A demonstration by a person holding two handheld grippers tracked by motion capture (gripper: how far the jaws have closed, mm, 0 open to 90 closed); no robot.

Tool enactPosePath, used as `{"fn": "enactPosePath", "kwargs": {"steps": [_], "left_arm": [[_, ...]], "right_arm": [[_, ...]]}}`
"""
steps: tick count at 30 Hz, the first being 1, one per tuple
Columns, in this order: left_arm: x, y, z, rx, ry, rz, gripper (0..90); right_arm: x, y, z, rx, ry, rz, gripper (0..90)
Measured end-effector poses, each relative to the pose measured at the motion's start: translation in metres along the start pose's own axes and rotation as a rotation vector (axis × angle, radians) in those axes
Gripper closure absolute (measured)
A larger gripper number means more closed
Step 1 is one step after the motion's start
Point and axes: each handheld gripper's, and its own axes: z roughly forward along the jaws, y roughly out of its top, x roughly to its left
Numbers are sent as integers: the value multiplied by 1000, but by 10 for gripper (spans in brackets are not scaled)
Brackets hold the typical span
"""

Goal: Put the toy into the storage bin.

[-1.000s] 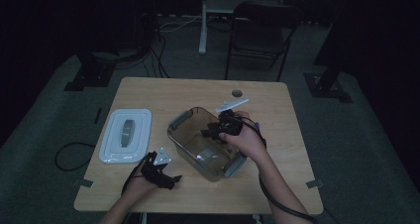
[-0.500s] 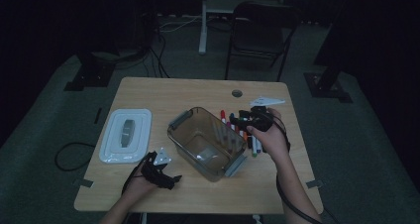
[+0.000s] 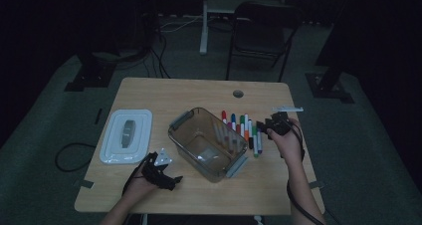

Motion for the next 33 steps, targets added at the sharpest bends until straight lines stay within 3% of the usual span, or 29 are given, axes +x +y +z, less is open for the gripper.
{"fn": "enactPosePath", "kwargs": {"steps": [7,16,17,18,20,23,25,29,33], "left_arm": [[0,0,0,0,0,-1,4],[0,0,0,-2,0,0,4],[0,0,0,-1,0,0,4],[0,0,0,-1,0,0,4],[0,0,0,-1,0,-1,4],[0,0,0,-1,0,-1,4],[0,0,0,-2,0,-2,4],[0,0,0,-1,1,2,4],[0,0,0,-1,0,0,4]], "right_arm": [[-17,-29,36,81,-48,72,585],[-22,-42,53,135,-82,94,609],[-23,-43,55,138,-87,98,623],[-26,-45,55,142,-101,119,697],[-28,-45,54,150,-121,137,759],[-31,-45,52,139,-146,144,767],[-35,-42,44,134,-135,184,767],[-32,-35,32,118,-110,188,767],[-18,-17,8,69,-56,170,767]]}}
